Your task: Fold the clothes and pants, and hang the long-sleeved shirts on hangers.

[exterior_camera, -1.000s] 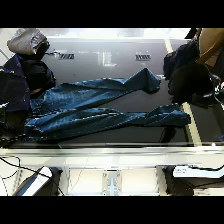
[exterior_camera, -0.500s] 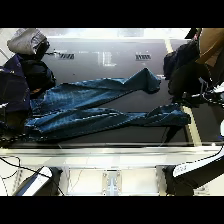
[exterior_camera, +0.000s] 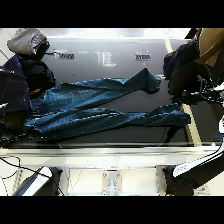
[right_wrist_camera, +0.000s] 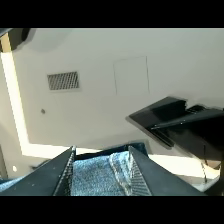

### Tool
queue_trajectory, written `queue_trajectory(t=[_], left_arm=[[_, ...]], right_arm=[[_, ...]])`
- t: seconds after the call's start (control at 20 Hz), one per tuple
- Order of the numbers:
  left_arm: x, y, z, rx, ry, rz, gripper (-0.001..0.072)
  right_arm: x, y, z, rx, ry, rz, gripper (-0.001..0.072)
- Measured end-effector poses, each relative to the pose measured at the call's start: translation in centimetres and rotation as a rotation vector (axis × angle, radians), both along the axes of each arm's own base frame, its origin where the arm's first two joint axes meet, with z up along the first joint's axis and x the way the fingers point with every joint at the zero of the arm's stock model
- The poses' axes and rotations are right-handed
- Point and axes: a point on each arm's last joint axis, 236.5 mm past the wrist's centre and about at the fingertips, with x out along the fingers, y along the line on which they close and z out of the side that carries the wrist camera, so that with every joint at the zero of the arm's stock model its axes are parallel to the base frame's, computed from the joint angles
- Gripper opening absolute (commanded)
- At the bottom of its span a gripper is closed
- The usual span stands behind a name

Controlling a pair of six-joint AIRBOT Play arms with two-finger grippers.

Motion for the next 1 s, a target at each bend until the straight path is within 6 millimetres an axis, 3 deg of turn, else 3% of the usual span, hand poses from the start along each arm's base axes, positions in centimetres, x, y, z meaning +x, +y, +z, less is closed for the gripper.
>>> queue_trajectory(t=[0.45, 0.6, 0.75, 0.85, 1.0], left_arm=[[0.0, 0.0, 0.0, -0.001, 0.001, 0.001, 0.0025], [0.0, 0.0, 0.0, -0.001, 0.001, 0.001, 0.0025], [0.0, 0.0, 0.0, -0.001, 0.001, 0.001, 0.0025], [0.0, 0.0, 0.0, -0.001, 0.0, 0.004, 0.0025], [0.2, 0.1, 0.3, 0.004, -0.01, 0.021, 0.0025]], right_arm=[[-3.7, 0.3, -1.7, -0.001, 0.142, 0.106, 0.0368], [-4.1, 0.5, -2.0, 0.006, 0.158, 0.121, 0.0043], [-4.1, 1.1, -1.9, 0.031, 0.151, 0.14, 0.0034], [-2.9, 1.5, -0.7, 0.052, 0.092, 0.133, 0.0033], [0.4, 1.0, 4.0, 0.027, -0.056, 0.117, 0.0031]])
